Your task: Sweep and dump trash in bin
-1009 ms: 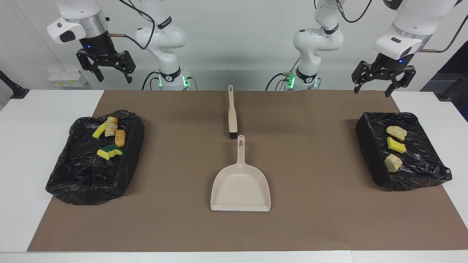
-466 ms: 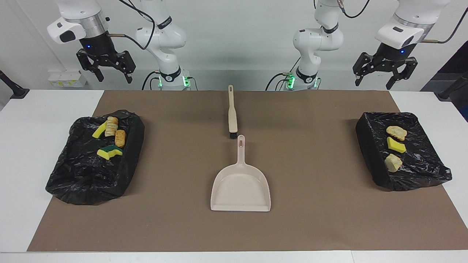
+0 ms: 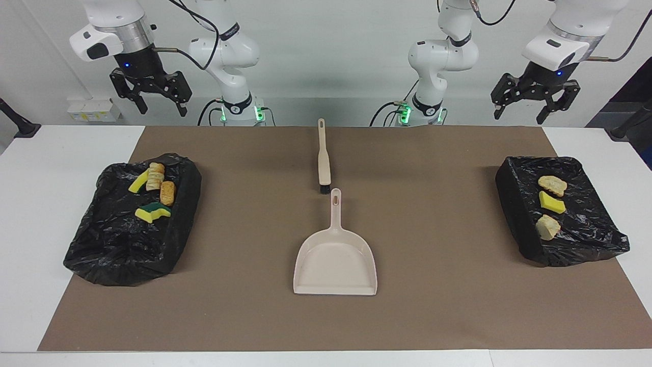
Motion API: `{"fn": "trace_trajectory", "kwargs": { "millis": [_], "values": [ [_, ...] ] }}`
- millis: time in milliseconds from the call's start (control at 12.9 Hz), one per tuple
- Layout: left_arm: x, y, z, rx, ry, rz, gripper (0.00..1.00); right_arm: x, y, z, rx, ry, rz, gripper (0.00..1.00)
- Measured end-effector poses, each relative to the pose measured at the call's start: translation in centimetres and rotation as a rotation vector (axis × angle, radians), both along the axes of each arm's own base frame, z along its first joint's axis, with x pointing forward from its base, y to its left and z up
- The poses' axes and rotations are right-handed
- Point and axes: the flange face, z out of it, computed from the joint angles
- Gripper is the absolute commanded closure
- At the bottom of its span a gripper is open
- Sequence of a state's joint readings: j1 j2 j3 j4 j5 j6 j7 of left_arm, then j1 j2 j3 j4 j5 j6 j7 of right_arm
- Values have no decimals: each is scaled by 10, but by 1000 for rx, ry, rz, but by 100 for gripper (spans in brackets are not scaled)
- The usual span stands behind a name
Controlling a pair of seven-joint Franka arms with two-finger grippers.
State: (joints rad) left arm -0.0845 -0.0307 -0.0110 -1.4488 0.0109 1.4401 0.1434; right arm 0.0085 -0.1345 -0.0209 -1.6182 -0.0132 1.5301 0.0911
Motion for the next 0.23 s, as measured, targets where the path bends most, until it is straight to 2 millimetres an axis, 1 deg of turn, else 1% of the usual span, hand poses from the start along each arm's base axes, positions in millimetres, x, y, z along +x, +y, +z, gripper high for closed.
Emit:
{"fn": "trace_trajectory", "kwargs": {
  "millis": [233],
  "values": [
    [-5,3,-1,1,17,4,0,0,-1,0,0,0,-2,0]
  ]
}}
